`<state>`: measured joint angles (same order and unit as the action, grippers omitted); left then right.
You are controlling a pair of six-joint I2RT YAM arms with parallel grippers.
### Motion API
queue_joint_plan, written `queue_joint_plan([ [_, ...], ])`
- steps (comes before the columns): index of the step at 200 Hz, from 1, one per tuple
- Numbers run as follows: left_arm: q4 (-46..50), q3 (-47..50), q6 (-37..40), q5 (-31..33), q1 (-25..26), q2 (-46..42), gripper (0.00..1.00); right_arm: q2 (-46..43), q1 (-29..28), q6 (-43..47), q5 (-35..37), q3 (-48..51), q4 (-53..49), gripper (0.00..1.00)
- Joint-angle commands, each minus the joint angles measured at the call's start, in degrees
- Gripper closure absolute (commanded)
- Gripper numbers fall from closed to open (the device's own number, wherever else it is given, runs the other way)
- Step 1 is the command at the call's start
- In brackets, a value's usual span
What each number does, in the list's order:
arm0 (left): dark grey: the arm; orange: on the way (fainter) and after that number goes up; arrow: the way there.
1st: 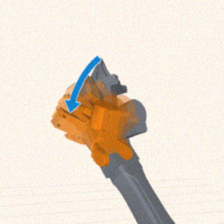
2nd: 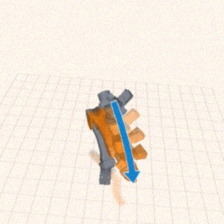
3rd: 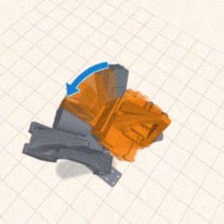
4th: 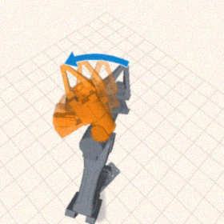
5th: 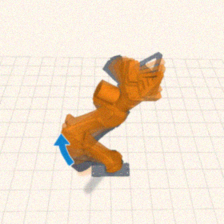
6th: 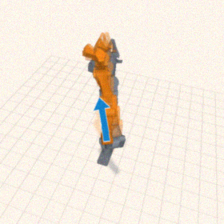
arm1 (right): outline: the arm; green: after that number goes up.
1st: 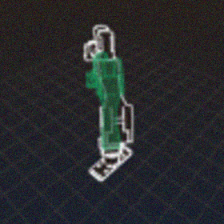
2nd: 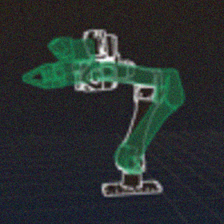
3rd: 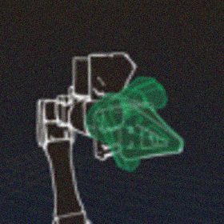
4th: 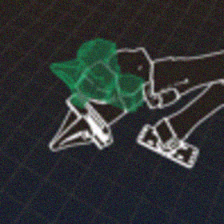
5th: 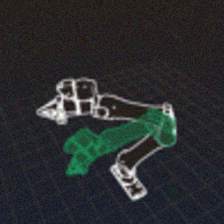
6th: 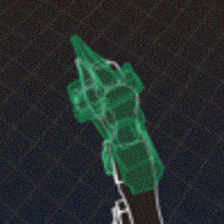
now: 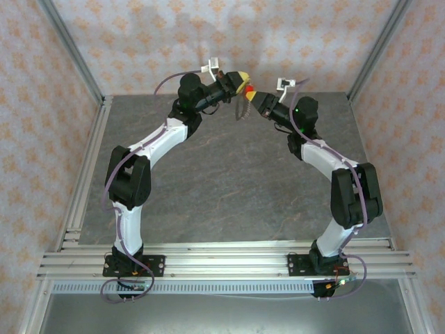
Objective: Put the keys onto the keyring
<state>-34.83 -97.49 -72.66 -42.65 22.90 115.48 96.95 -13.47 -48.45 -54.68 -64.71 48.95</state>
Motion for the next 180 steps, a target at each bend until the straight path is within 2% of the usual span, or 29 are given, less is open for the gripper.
queue_joint_plan([
  [1, -3.9, -2.0, -0.7, 0.1, 0.3, -0.1, 1.0, -0.7, -0.1, 0.0, -0.7, 1.0, 4.4, 0.85],
  [34, -4.4, -1.7, -0.9, 0.2, 0.3, -0.2, 1.0, -0.9, -0.2, -0.7, -0.6, 2.0, 5.2, 1.0],
  [167, -4.9, -1.6, -1.0, 0.3, 0.3, -0.2, 1.0, -0.4, -4.4, 2.8, -0.4, 0.0, -1.5, 1.0],
  [176, -5.0, -1.6, -1.1, 0.3, 0.3, -0.2, 1.0, -0.8, -4.3, 3.2, 0.1, 0.7, -2.1, 0.96],
  [180, -5.0, -1.5, -1.1, 0.3, 0.3, -0.2, 1.0, -1.0, -4.3, 3.3, 0.3, 1.1, -2.2, 0.9],
])
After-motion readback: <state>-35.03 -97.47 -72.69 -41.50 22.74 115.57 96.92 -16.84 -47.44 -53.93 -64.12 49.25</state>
